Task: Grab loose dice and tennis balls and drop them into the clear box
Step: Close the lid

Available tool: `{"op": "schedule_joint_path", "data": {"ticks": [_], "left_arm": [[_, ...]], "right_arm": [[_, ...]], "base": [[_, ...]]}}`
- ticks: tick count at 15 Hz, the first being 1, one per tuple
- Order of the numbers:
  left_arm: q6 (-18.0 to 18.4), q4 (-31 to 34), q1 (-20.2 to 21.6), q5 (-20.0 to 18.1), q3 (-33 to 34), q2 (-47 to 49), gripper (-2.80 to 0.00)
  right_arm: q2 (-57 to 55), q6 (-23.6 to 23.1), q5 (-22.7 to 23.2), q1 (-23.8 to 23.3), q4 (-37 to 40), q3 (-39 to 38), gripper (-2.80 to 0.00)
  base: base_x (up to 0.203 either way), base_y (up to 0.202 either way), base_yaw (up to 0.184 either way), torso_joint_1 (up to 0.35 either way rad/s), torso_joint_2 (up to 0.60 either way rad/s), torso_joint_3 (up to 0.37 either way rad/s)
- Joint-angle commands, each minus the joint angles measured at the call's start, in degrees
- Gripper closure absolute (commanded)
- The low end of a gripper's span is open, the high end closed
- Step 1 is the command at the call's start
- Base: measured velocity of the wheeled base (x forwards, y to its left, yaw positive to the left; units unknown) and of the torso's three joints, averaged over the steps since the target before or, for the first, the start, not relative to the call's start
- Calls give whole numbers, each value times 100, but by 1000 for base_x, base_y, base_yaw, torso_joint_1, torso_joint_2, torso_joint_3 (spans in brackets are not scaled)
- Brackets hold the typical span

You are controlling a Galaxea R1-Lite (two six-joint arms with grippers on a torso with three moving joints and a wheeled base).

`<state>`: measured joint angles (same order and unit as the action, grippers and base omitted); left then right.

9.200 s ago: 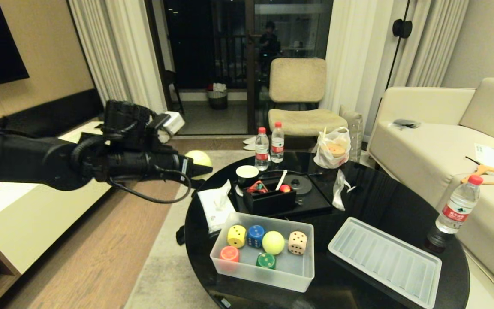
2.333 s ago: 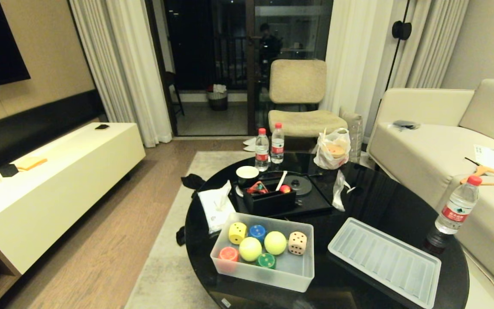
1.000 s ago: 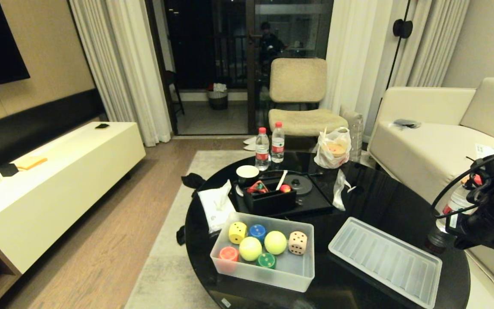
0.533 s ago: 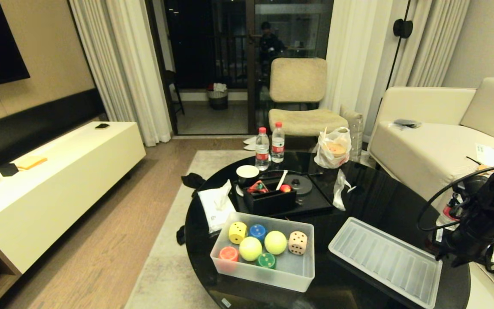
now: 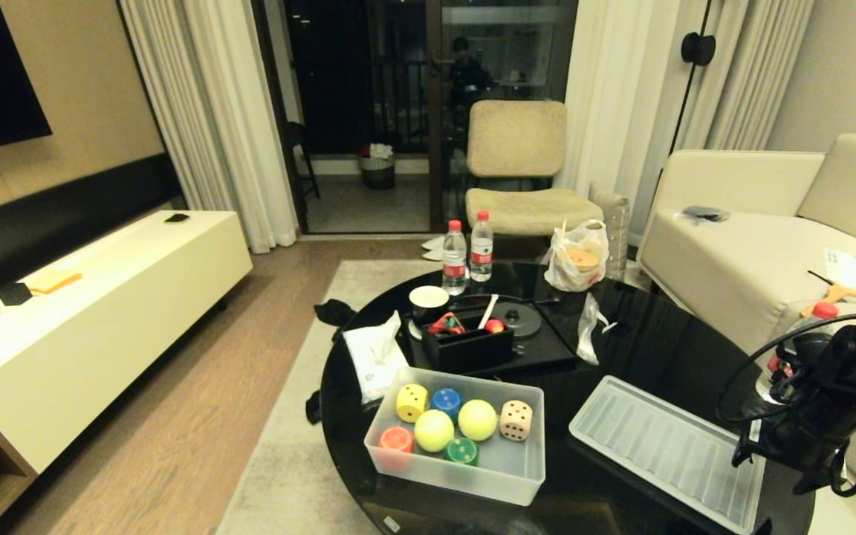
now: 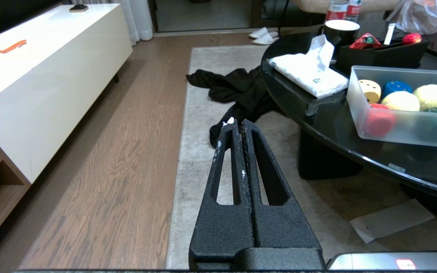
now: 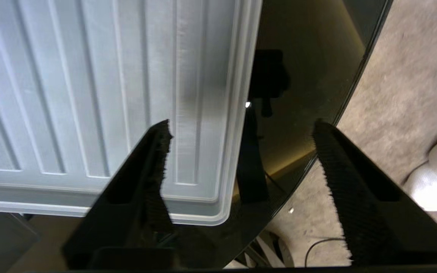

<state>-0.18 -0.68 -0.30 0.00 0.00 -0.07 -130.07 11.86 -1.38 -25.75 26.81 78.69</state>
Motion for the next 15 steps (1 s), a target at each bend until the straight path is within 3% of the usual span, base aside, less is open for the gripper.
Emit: {"op": "schedule_joint_path", "data": {"ticks": [1, 15], "left_arm": [[1, -2, 3, 0, 10, 7, 0], [1, -2, -5, 0, 12, 7, 0]], "right_arm": [[-91, 0, 58, -69, 15, -29, -280], [-414, -26, -19, -70, -291, 24, -280]], "base": [[0, 0, 0, 0, 0, 0], [0, 0, 0, 0, 0, 0]]}}
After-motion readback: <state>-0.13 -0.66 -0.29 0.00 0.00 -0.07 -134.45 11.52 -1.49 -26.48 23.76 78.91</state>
